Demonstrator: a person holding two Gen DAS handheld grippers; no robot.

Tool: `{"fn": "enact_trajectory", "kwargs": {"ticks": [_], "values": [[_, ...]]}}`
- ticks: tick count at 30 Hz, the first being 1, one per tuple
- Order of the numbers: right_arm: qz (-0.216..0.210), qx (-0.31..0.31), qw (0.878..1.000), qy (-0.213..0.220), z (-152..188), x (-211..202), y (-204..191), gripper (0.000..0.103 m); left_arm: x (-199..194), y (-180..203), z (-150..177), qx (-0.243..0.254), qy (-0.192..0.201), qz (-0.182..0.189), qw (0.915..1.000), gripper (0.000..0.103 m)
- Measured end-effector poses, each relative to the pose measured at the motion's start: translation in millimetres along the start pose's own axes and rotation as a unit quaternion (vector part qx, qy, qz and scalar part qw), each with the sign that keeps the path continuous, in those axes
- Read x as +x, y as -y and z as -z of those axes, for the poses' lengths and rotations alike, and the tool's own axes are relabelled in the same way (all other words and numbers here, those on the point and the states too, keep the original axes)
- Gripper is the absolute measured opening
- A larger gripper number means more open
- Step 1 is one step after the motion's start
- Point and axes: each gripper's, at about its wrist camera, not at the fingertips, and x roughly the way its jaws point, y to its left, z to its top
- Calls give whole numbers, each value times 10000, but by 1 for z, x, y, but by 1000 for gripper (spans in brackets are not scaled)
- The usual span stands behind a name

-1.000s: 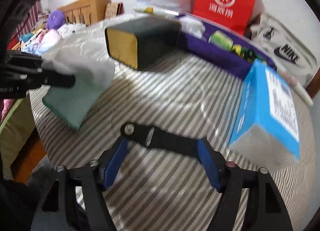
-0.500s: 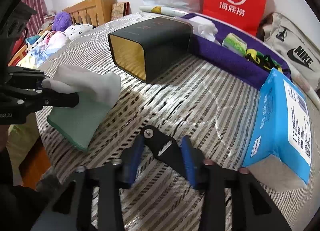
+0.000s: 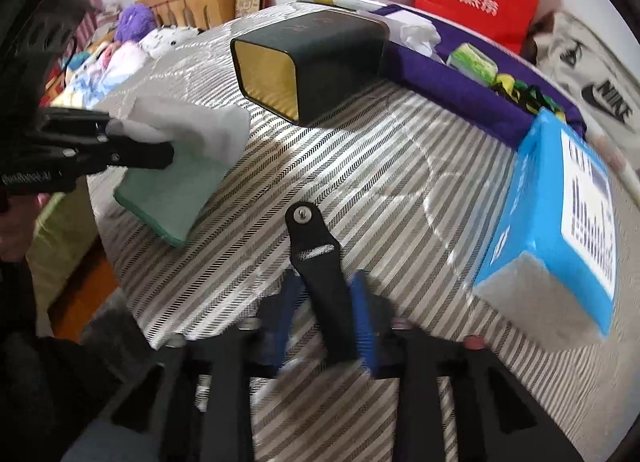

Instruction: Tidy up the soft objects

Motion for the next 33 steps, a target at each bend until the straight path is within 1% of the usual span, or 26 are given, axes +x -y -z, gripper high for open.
{"fn": "enact_trajectory", "kwargs": {"ticks": [2, 3, 4, 6, 8, 9, 11, 12, 15, 19, 23, 28, 33], "values": [[23, -13, 10000, 36, 2, -1, -2, 24, 1, 1, 0, 4, -11, -2, 10000, 21], [33, -17, 10000, 51, 2, -1, -2, 26, 1, 1, 0, 3, -17, -7, 10000, 21], [10, 2, 10000, 75, 2, 0, -3, 30, 1, 2, 0, 11, -24, -10, 10000, 21], [-22, 12, 9999, 168, 1, 2, -4, 34, 2, 4, 1, 32, -37, -26, 10000, 21], [117, -51, 9995, 304, 0, 4, -9, 32, 2, 4, 1, 29, -43, -34, 10000, 21], [107, -68, 9994, 335, 0, 5, -9, 24, 2, 5, 1, 26, -35, -42, 10000, 21], [16, 3, 9992, 395, 1, 4, -8, 23, 2, 5, 1, 19, -33, -45, 10000, 21], [-5, 95, 9991, 422, 2, 3, -6, 23, 2, 5, 1, 13, -21, -44, 10000, 19], [30, 375, 9979, 530, 8, -3, -1, 22, 3, 5, 0, 28, 31, -56, 10000, 19], [109, 848, 9941, 662, 25, -17, 13, 22, 5, 5, 0, -2, 104, -76, 9999, 16], [228, 1234, 9896, 697, 42, -30, 30, 22, 6, 6, 0, -33, 129, -137, 9998, 15], [371, 1552, 9841, 773, 60, -45, 46, 22, 1, 5, -2, -95, 186, -244, 9995, 14], [483, 1819, 9787, 817, 68, -55, 62, 22, -8, 4, -6, -196, 248, -323, 9990, 14]]}}
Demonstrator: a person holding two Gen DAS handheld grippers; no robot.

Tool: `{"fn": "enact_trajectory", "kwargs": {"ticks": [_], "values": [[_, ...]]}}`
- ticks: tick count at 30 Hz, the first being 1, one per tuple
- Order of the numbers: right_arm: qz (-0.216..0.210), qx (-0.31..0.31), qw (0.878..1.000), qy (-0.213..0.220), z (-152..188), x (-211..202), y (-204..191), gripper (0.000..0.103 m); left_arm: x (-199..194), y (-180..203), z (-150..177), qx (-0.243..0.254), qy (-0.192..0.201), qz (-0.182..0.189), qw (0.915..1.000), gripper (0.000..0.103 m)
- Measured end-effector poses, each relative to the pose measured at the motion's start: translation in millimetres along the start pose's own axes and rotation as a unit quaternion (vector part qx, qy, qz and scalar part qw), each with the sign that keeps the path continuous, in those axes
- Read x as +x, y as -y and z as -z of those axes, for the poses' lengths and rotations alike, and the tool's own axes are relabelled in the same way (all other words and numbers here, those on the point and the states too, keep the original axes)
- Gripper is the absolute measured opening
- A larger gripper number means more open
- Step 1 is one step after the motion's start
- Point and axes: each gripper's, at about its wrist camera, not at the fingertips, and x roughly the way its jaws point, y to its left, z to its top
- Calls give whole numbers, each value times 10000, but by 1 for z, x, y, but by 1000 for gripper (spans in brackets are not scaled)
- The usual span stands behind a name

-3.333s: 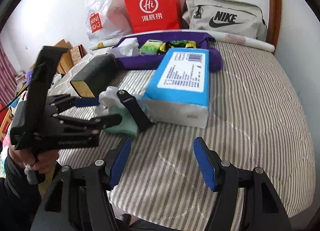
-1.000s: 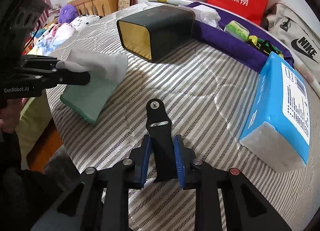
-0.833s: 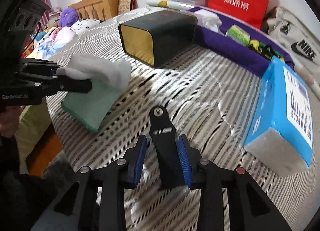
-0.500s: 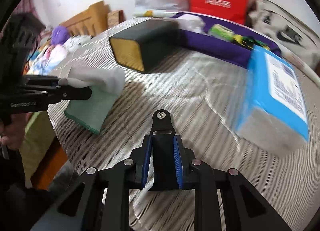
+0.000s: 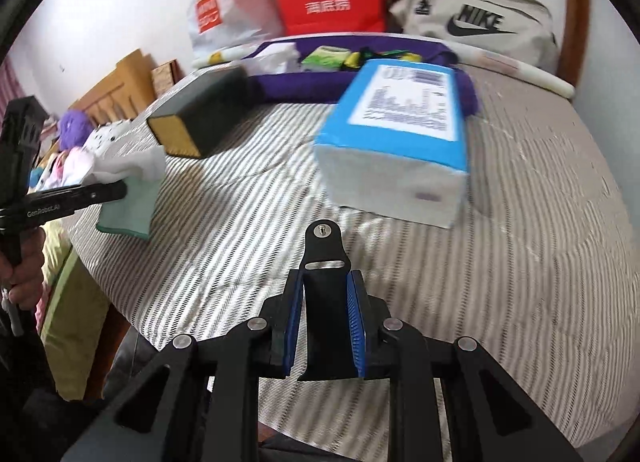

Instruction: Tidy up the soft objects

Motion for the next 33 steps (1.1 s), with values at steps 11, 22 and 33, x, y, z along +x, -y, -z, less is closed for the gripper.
{"fn": "enact_trajectory", "kwargs": {"ticks": [11, 22, 33], "values": [[149, 216, 9995, 202, -8, -29, 13, 22, -19, 3, -13, -47, 82, -38, 9999, 14], [168, 321, 9981, 490, -31, -49, 18, 22, -42, 11, -33, -19, 345, -48, 9994, 14], [167, 196, 9976, 644, -76, -50, 18, 22, -38, 1, -74, -199, 473, -101, 9986, 14]]}}
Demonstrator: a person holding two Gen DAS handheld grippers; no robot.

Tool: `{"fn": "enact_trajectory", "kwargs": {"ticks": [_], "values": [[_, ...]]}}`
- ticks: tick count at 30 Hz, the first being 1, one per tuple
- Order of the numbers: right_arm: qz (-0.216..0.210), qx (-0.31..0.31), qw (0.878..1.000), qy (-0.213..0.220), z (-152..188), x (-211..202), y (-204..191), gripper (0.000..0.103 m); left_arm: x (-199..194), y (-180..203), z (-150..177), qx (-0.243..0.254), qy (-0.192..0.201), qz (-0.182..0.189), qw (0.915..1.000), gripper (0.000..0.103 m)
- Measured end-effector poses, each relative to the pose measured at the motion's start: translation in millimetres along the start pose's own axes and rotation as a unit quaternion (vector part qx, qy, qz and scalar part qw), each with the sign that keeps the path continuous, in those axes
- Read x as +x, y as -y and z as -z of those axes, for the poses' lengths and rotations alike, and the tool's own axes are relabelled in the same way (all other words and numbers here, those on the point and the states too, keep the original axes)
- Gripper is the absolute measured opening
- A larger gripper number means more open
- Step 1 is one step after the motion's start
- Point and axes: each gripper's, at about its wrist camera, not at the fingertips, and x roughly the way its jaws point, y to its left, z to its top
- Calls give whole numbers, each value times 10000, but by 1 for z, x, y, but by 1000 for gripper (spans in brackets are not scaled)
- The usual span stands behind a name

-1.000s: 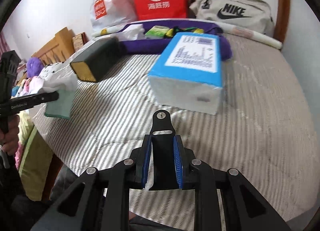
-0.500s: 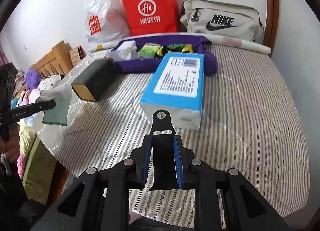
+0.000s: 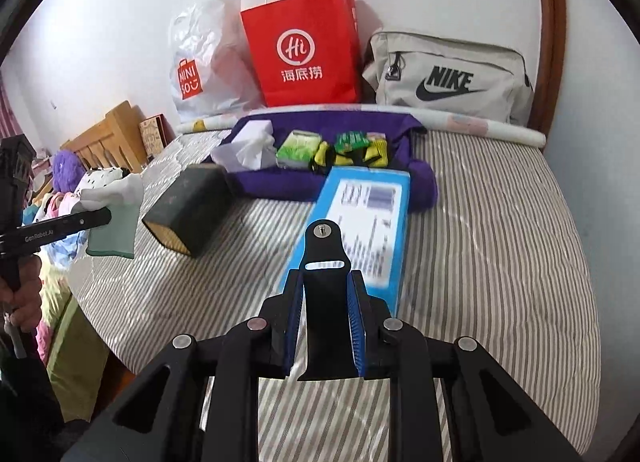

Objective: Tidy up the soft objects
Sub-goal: 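Carry the glove over the towel with the left tool while the right tool moves over the towel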

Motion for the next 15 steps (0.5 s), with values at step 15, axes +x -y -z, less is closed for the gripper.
{"fn": "enact_trajectory", "kwargs": {"ticks": [15], "values": [[-27, 11, 10000, -26, -64, 43, 8, 22, 35, -3, -55, 7, -16, -29, 10000, 14]]}}
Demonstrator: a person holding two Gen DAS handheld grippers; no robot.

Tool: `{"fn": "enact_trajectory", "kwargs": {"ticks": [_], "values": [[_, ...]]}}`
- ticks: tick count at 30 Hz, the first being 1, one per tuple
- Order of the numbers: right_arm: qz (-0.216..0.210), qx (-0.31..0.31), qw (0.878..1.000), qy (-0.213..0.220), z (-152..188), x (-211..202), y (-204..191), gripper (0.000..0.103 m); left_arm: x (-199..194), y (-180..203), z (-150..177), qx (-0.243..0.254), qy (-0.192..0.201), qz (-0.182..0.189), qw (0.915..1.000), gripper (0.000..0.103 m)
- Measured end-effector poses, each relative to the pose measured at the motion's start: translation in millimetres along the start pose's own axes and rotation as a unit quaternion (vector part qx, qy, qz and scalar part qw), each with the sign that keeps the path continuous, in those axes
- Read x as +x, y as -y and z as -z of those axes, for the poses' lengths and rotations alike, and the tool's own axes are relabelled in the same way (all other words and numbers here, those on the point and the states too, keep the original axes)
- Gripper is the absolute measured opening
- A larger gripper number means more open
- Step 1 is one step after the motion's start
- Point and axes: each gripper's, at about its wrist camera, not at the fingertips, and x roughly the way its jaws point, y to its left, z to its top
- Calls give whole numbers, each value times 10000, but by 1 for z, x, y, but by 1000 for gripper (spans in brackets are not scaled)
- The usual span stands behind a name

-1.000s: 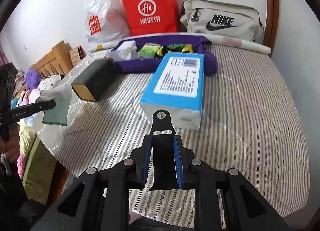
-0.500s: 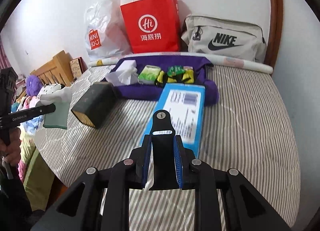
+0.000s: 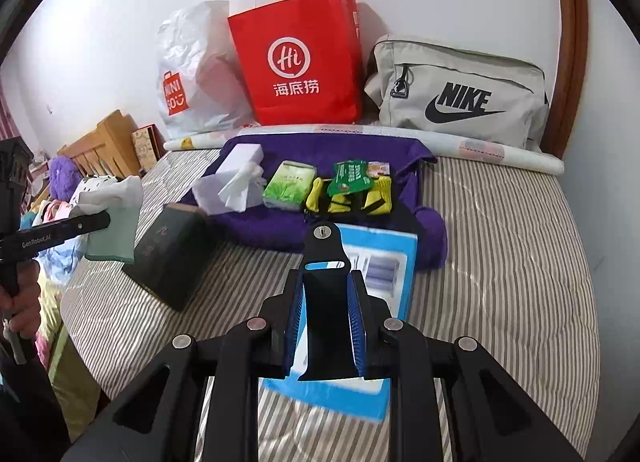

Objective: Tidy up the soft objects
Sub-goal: 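Carry the glove over the towel with the left tool while the right tool moves over the towel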

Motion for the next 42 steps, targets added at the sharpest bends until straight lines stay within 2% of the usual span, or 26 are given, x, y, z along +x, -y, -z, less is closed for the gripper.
{"fn": "enact_trajectory", "kwargs": {"ticks": [17, 42], "values": [[-17, -104, 9999, -25, -49, 44, 9, 22, 45, -8, -49, -98, -116, 73, 9999, 14], [83, -251, 9996, -7, -120, 113, 31, 22, 112, 25, -122, 456, -243, 213, 9984, 14]]}}
